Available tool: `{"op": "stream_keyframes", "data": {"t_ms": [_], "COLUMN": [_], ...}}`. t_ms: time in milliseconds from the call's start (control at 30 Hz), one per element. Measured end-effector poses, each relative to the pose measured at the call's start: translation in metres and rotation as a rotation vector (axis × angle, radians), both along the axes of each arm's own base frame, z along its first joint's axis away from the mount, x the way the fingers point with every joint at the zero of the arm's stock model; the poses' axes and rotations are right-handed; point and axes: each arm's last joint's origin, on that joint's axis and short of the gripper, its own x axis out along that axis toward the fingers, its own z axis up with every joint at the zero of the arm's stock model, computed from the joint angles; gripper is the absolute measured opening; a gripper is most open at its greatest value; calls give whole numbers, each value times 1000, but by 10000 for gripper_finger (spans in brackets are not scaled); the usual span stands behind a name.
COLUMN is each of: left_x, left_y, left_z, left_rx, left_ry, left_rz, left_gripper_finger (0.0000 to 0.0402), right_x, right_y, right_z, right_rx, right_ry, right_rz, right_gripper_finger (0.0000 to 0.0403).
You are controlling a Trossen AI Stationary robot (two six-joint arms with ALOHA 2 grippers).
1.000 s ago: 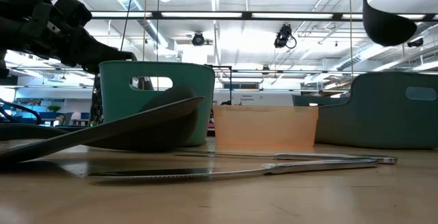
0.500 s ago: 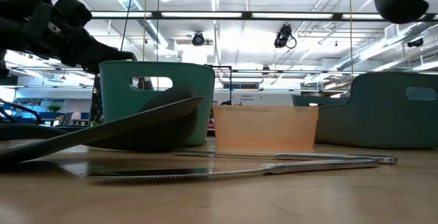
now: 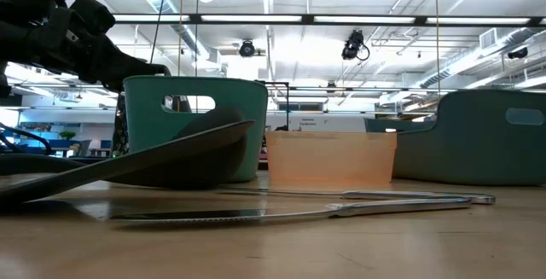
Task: Pick & Place Kitchen Items
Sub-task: Put the black serving spoon into the dark blue bin
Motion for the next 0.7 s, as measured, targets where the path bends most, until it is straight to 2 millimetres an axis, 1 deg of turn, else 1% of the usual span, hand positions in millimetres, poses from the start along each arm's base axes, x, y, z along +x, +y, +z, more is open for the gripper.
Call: {"op": "stream_keyframes", "data": {"t_ms": [100,200,267,333,500,600,700], "left_x": [0,0,0,0,0,0,0], "left_y": [0,0,0,0,0,0,0], "left_z": [0,0,0,0,0,0,0], "left_rx": [0,0,0,-1,0,0,0], "left_ry": [-1,-1,-1,-1,-1,-1,-1], "left_rz": [0,0,0,0,0,-1,0], "left_gripper_finger": [9,9,9,9,9,9,9], "right_x": [19,36,43,50,66,74,78], "right_y": [4,-4,-17,-33,-73,-90,-103], "right_z": [3,1,-2,-7,-30,-39,-43], "right_rx": [-31,-26,17,85,224,271,303], "right_ry": [35,94,118,140,245,298,309], "right_rz": [7,-22,-40,-16,-75,-76,-65], "right_gripper_finger": [75,75,75,75,75,75,75]}}
